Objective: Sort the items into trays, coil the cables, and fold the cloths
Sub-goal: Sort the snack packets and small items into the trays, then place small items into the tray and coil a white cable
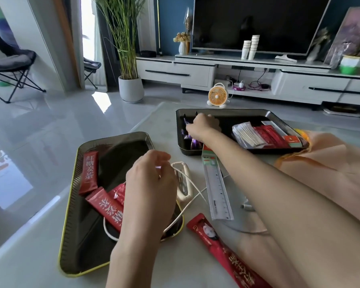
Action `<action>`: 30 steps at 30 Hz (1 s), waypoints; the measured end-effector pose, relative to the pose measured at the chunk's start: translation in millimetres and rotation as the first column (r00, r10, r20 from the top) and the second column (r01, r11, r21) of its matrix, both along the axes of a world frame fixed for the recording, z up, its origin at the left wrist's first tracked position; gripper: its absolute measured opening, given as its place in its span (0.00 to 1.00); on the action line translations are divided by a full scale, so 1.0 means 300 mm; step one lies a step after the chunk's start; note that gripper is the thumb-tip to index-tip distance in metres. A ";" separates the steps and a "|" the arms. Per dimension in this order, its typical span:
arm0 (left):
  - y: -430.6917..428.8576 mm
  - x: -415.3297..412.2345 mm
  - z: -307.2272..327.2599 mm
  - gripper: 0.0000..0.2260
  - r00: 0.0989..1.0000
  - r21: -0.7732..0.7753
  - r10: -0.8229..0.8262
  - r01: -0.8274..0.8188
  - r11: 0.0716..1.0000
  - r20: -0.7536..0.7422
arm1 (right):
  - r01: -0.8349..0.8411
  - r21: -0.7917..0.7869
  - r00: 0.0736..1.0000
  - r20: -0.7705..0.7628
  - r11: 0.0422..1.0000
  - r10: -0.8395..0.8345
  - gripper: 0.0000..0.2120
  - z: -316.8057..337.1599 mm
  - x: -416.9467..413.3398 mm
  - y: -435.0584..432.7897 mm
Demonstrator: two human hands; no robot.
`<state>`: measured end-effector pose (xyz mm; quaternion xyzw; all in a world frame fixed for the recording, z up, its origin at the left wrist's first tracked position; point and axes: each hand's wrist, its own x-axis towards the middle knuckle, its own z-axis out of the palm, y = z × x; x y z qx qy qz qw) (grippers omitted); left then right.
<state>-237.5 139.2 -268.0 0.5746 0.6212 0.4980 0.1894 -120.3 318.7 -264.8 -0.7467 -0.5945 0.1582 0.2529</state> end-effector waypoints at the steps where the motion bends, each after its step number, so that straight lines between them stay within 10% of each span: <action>1: 0.001 -0.003 0.003 0.10 1.000 0.005 -0.002 0.002 1.000 0.007 | -0.043 0.032 0.998 -0.035 0.999 0.044 0.15 0.020 0.014 -0.030; 5: 0.008 0.009 0.015 0.10 0.999 0.017 -0.019 0.018 1.000 0.044 | -0.147 0.090 0.972 -0.172 0.985 0.161 0.08 0.051 0.090 -0.202; 12: -0.016 0.091 0.014 0.11 0.991 -0.048 -0.112 0.116 0.992 0.071 | -0.323 0.027 0.937 0.150 0.946 0.316 0.18 -0.033 0.204 -0.453; 17: -0.041 0.121 0.016 0.11 0.989 -0.072 -0.147 0.149 0.986 0.024 | -0.551 -0.299 0.447 0.683 0.779 0.578 0.32 -0.077 0.224 -0.518; 22: -0.044 0.127 0.024 0.12 0.989 -0.067 -0.150 0.150 0.986 0.005 | -0.600 -0.275 0.313 0.784 0.752 0.536 0.14 -0.048 0.226 -0.507; 30: -0.054 0.166 0.035 0.22 0.917 -0.280 -0.264 0.349 0.894 0.300 | -0.713 0.232 0.466 0.862 0.662 0.200 0.09 0.042 0.274 -0.583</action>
